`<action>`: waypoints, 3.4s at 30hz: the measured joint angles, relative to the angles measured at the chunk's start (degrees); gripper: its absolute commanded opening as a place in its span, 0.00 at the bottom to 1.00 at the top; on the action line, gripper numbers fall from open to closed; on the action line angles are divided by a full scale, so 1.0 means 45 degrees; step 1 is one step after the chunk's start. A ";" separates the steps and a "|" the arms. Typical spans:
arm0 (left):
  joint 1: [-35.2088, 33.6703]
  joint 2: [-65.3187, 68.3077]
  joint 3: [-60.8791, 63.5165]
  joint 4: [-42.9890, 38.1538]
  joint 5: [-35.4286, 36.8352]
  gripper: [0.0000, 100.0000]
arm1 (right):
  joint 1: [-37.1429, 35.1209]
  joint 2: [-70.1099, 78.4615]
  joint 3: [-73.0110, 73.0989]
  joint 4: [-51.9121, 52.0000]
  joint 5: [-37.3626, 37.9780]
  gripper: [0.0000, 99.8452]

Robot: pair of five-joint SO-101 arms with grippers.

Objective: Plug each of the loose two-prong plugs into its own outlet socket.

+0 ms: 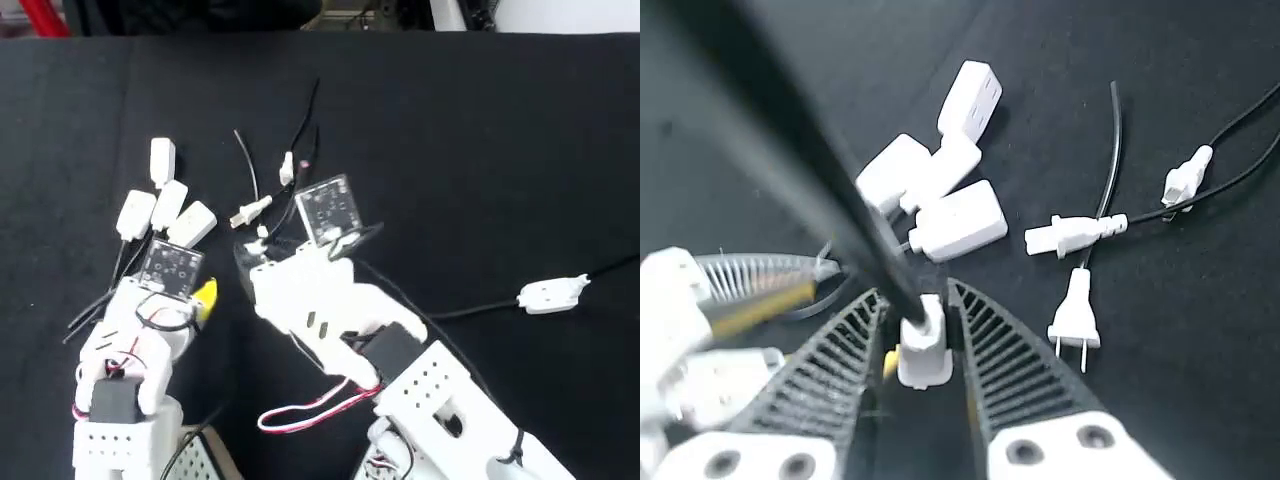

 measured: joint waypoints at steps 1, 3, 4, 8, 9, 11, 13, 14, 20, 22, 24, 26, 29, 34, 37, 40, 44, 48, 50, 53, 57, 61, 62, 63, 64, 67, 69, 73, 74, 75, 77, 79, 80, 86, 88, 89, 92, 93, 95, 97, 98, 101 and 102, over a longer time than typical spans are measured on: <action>0.0156 0.0000 -0.0039 0.0000 0.0293 0.26 | 0.0020 0.0000 0.0000 -0.0215 -0.0215 0.01; 0.0488 0.0000 -0.0352 0.0000 0.1309 0.26 | 0.0059 0.0000 0.0078 -0.0860 -0.0664 0.01; 0.0723 0.0000 -0.0547 0.0000 0.1915 0.26 | 0.0059 0.0000 0.0234 -0.1153 -0.0801 0.01; 0.1133 0.0000 -0.0938 -0.0410 0.3653 0.26 | 0.0059 0.0000 0.0313 -0.1368 -0.1055 0.01; 0.1055 0.0000 -0.0938 -0.0606 0.3810 0.26 | 0.0059 0.0000 0.0313 -0.1328 -0.1074 0.01; 0.0860 0.0000 -0.0938 -0.0957 0.4024 0.26 | 0.0059 0.0000 0.0313 -0.1094 -0.1074 0.01; 0.0742 0.0000 -0.0938 -0.1114 0.4415 0.26 | -0.0195 0.0000 0.0313 -0.0860 -0.1074 0.01; 0.0723 0.0000 -0.0938 -0.1153 0.4650 0.26 | -0.0371 0.0000 0.0313 -0.0762 -0.1074 0.01; 0.0664 0.0000 -0.0938 -0.0938 0.5197 0.26 | -0.0645 0.0000 0.0313 -0.0645 -0.1309 0.01; 0.0840 0.0000 -0.0938 -0.0449 0.5197 0.26 | -0.0703 0.0000 0.0313 -0.0625 -0.1309 0.01; 0.1192 0.0000 -0.0938 0.0098 0.5216 0.26 | -0.0703 0.0000 0.0313 -0.0625 -0.1309 0.01; 0.1621 0.0000 -0.1133 0.0664 0.5197 0.26 | -0.0742 0.0000 0.0313 -0.0625 -0.1309 0.01; 0.1875 0.0000 -0.1582 0.1368 0.5197 0.26 | -0.0723 0.0000 0.0313 -0.0625 -0.1309 0.01; 0.1836 0.0000 -0.1797 0.1211 0.5197 0.26 | -0.0801 0.0000 0.0313 -0.0625 -0.1348 0.01; 0.1602 0.0000 -0.1817 0.0938 0.5392 0.26 | -0.0762 0.0000 0.0313 -0.0625 -0.1348 0.01; 0.1250 0.0020 -0.1797 0.0918 0.6193 0.26 | -0.0762 0.0000 0.0313 -0.0488 -0.1387 0.01; 0.0899 0.0020 -0.1797 0.0918 0.6681 0.26 | -0.0762 -0.0039 0.0274 -0.0371 -0.1387 0.01; 0.0860 0.0020 -0.1797 0.0918 0.6681 0.26 | -0.0879 -0.0059 0.0274 -0.0371 -0.1387 0.01; 0.0860 0.0020 -0.1797 0.0918 0.6681 0.26 | -0.1133 -0.0137 0.0274 -0.0371 -0.1387 0.01; 0.0801 0.0020 -0.1778 0.0918 0.6681 0.26 | -0.1368 -0.0098 0.0254 -0.0215 -0.1387 0.01; 0.0781 0.0039 -0.1778 0.0918 0.6701 0.26 | -0.1465 -0.0098 0.0039 0.0156 -0.1387 0.01; 0.0781 0.0039 -0.1778 0.0938 0.6720 0.26 | -0.1485 -0.0098 0.0039 0.0215 -0.1211 0.01; 0.0781 0.0039 -0.1856 0.1074 0.6740 0.26 | -0.1485 -0.0098 0.0039 0.0215 -0.1172 0.01; 0.0762 0.0039 -0.1954 0.1211 0.6779 0.26 | -0.1485 -0.0098 0.0020 0.0215 -0.1133 0.01; 0.0762 0.0039 -0.2032 0.1270 0.6857 0.26 | -0.1504 -0.0098 0.0020 0.0215 -0.1133 0.01; 0.0762 0.0039 -0.2071 0.1289 0.7131 0.26 | -0.1641 -0.0098 -0.0020 0.0215 -0.1094 0.01; 0.0762 0.0039 -0.2129 0.1289 0.7150 0.26 | -0.1700 -0.0098 -0.0117 0.0215 -0.1094 0.01; 0.0703 0.0039 -0.2208 0.1289 0.7228 0.26 | -0.1700 -0.0098 -0.0195 0.0215 -0.1094 0.01; 0.0703 0.0039 -0.2227 0.1289 0.7228 0.26 | -0.1700 -0.0098 -0.0195 0.0215 -0.1094 0.01; 0.0645 0.0039 -0.2364 0.1328 0.7228 0.26 | -0.1700 -0.0078 -0.0254 0.0293 -0.1094 0.01; 0.0606 0.0059 -0.2559 0.1328 0.7228 0.26 | -0.1700 0.0078 -0.0352 0.0313 -0.1094 0.01; 0.0586 0.0059 -0.2618 0.1328 0.7346 0.26 | -0.1700 0.0488 -0.0664 0.0430 -0.1094 0.01; 0.0567 0.0059 -0.2618 0.1328 0.7463 0.26 | -0.1700 0.0742 -0.0860 0.0469 -0.1094 0.01; 0.0078 0.0098 -0.2618 0.1348 0.7736 0.26 | -0.1797 0.2305 -0.1778 0.0527 -0.1094 0.01; -0.0117 0.0098 -0.2618 0.1368 0.7736 0.26 | -0.1973 0.2676 -0.2110 0.0762 -0.0899 0.01; -0.0215 0.0098 -0.2618 0.1368 0.7736 0.26 | -0.2032 0.2813 -0.2247 0.0899 -0.0821 0.01; -0.0274 0.0098 -0.2598 0.1368 0.7736 0.26 | -0.2071 0.2989 -0.2422 0.1133 -0.0723 0.01; -0.0293 0.0098 -0.2598 0.1368 0.7736 0.26 | -0.2071 0.2989 -0.2422 0.1133 -0.0723 0.01; -0.0332 0.0098 -0.2598 0.1368 0.7736 0.26 | -0.2168 0.3028 -0.2422 0.1192 -0.0723 0.01; -0.0352 0.0098 -0.2598 0.1368 0.7736 0.26 | -0.2325 0.3087 -0.2422 0.1250 -0.0723 0.01; -0.0352 0.0098 -0.2598 0.1368 0.7736 0.26 | -0.2344 0.3087 -0.2422 0.1250 -0.0723 0.01; -0.0352 0.0098 -0.2598 0.1368 0.7736 0.26 | -0.2383 0.3087 -0.2422 0.1328 -0.0723 0.01; -0.0391 0.0098 -0.2598 0.1368 0.7736 0.26 | -0.2383 0.3087 -0.2422 0.1328 -0.0684 0.01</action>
